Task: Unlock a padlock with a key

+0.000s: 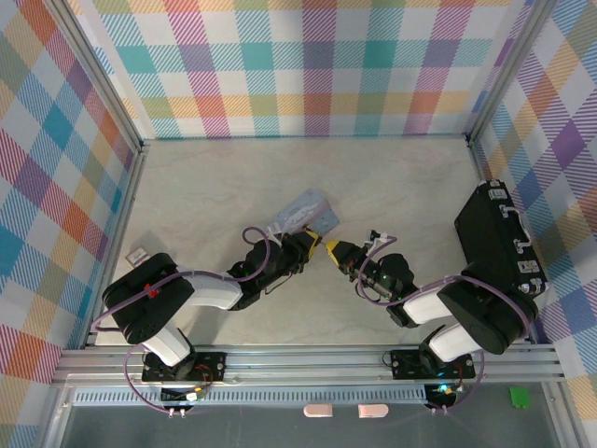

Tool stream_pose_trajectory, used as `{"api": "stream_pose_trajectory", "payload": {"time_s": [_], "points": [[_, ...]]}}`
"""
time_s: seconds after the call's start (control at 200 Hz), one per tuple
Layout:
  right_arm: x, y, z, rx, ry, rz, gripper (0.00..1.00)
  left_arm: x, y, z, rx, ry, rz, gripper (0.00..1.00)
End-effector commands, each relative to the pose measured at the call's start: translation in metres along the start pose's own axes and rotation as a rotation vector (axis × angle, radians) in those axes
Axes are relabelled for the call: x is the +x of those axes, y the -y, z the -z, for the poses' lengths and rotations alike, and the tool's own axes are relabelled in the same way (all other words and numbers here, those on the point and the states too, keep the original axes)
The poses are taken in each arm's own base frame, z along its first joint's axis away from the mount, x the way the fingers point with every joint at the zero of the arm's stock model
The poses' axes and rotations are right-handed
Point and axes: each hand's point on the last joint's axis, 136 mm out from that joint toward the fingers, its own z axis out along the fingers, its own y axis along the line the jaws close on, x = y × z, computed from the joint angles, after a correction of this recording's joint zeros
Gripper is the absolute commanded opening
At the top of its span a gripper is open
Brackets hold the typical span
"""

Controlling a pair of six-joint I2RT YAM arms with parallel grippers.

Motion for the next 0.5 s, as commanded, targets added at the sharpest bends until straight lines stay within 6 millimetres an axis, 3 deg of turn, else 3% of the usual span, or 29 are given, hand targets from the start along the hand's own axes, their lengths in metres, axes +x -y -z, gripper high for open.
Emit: {"api": "stream_pose_trajectory", "payload": {"time_s": [0.0,0.495], "points": [[-0.003,-0.011,-0.006,-0.042,0.016,0.006,0.00,0.027,0.046,-0.002,0.152,-0.086,0.036,0.00],[-0.005,-0.009,-0.008,-0.033,0.021,-0.014,0.00,0.034,0.055,-0.001,0.177,-0.104,0.042,0.00]]}}
